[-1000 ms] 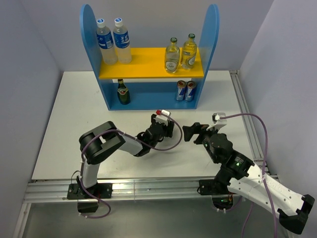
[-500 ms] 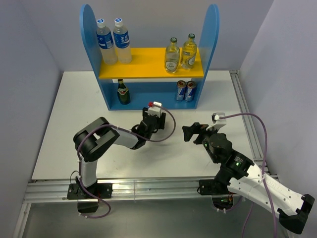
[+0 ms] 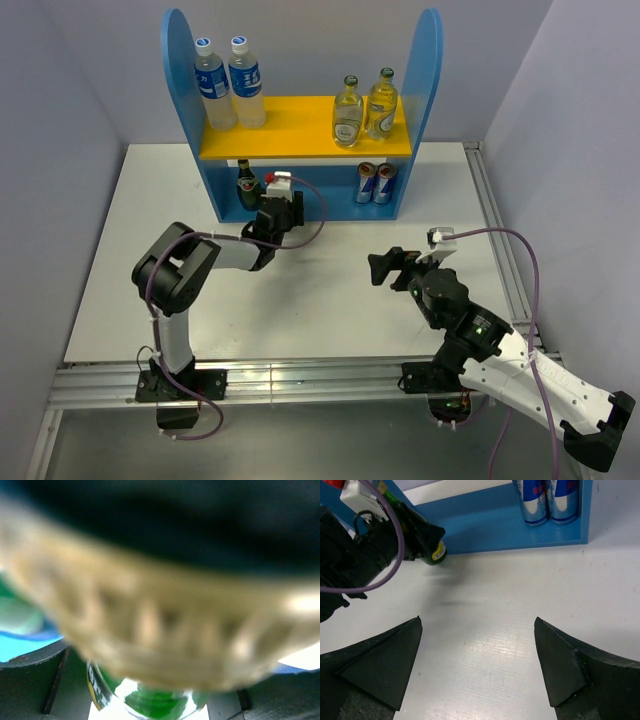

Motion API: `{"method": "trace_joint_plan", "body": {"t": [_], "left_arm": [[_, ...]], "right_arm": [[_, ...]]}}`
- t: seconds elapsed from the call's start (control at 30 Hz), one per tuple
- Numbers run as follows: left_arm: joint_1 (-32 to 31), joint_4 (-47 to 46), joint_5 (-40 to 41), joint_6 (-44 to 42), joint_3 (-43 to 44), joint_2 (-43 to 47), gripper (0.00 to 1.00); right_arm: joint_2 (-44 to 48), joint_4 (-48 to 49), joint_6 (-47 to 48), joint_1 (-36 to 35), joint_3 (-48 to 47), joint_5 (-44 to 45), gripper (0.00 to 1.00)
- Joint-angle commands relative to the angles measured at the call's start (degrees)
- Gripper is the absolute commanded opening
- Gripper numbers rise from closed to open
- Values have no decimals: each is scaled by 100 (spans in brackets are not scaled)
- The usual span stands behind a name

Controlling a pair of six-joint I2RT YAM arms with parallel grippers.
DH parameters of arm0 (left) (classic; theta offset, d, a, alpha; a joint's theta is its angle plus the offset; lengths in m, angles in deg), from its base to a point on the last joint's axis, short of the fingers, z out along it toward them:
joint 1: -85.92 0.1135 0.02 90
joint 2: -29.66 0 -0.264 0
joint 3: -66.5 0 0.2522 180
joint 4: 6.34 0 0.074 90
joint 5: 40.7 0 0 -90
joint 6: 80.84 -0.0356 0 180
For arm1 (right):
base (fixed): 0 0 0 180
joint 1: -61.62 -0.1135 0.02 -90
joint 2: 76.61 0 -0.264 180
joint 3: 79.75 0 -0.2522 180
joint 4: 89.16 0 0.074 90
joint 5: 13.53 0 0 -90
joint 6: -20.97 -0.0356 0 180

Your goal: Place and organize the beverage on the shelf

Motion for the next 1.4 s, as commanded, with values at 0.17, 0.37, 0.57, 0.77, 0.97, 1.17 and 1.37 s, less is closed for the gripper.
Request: {"method": "trace_joint_plan", "body": {"t": [0.17,0.37,0.57,0.77,0.97,1.17,1.37], "left_arm": [[373,-654,-146,-62,964,-67,0],[619,-355,-155,-36,1553,-648,0],[769,-56,-137,-27,1836,-929,3],[883,-30,-102,-63,1678,-859,54],[892,32,-128,-98,1511,-692,94],[883,120,-243,-19,1335,-464,99],[839,172,-313,60,1063,-262,99]], "right_arm": [[-108,293,65,-31,-28,71,100],[-108,258,65,-31,-29,106,100],[-134,276,65,-22,-37,107,100],[-134,276,65,-22,-29,107,100],[-108,267,56,-22,-28,98,100],[23,249,39,-22,-2,80,100],[138,223,12,-22,15,63,100]]}}
